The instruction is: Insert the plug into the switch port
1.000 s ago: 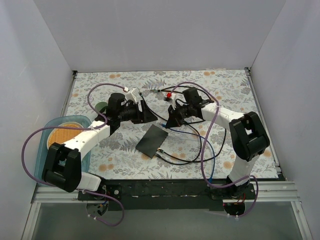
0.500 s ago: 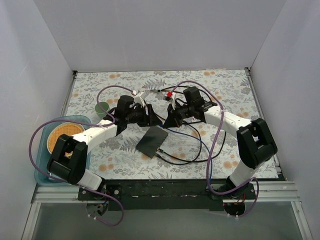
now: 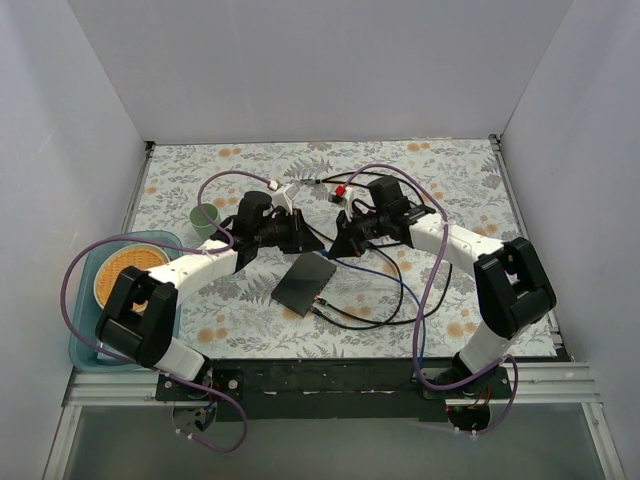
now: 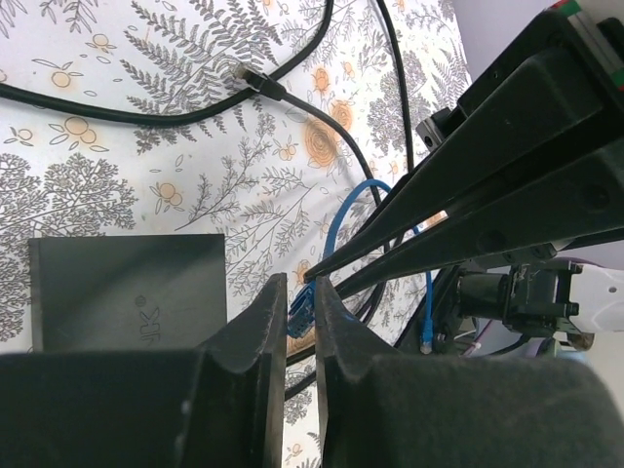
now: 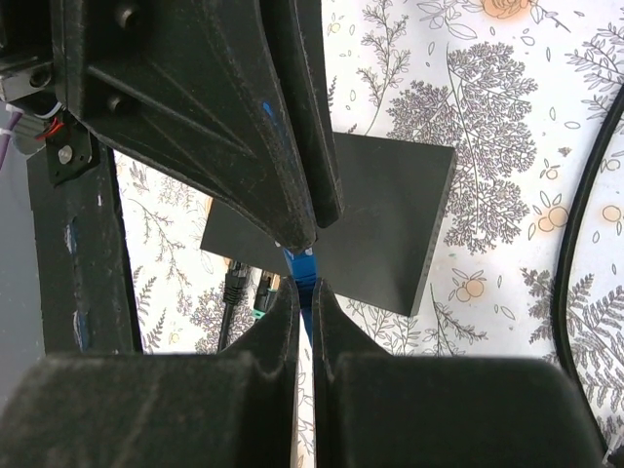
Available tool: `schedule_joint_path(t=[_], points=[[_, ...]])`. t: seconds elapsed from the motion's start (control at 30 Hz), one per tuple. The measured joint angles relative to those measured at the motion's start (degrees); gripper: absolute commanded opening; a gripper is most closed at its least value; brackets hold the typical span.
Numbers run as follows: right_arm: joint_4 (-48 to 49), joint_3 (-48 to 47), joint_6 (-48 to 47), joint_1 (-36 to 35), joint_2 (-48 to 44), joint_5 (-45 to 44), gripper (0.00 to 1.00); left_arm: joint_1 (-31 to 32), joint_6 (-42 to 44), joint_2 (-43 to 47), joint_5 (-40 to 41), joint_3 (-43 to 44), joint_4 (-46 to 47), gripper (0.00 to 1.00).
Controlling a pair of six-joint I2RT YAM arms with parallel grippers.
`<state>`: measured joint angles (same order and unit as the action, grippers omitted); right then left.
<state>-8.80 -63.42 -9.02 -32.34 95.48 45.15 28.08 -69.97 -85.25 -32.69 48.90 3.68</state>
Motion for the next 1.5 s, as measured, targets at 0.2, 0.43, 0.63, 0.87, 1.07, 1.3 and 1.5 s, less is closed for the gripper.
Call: schedule_joint_path(t=[0.2, 0.43, 0.63, 0.87, 1.07, 1.3, 1.5], points=[[-0.09, 1.25, 0.68, -0.07, -2.75, -2.60, 0.01, 0.44, -1.11, -0.07, -0.20, 0.48, 0.44, 0.00], [1.29, 2.38, 2.86, -0.96, -7.02, -9.44, 0.56, 0.50, -3.98, -0.04, 0.55, 1.84, -0.26, 0.00], [4.48, 7.56, 3.04, -3.65, -16.20, -20.94, 0.75, 0.55, -7.61, -0.26, 2.89, 2.60, -6.05, 0.00], [7.17, 8.87, -0.15, -14.14, -21.00, -37.18, 0.70, 0.55, -11.13, -0.39, 4.72, 5.33, -10.69, 0.00], [6.73, 8.87, -1.95, -16.59, -18.56, -45.05, 0.68, 0.55, -12.39, -0.39, 5.33, 6.01, -12.59, 0.00], [6.34, 8.87, -3.56, -18.08, -17.90, -50.10, 0.67, 0.55, -12.61, -0.33, 5.33, 6.01, -13.18, 0.00], [6.32, 8.87, -4.07, -18.43, -15.85, -50.53, 0.65, 0.55, -12.72, -0.31, 5.31, 6.01, -13.18, 0.00]])
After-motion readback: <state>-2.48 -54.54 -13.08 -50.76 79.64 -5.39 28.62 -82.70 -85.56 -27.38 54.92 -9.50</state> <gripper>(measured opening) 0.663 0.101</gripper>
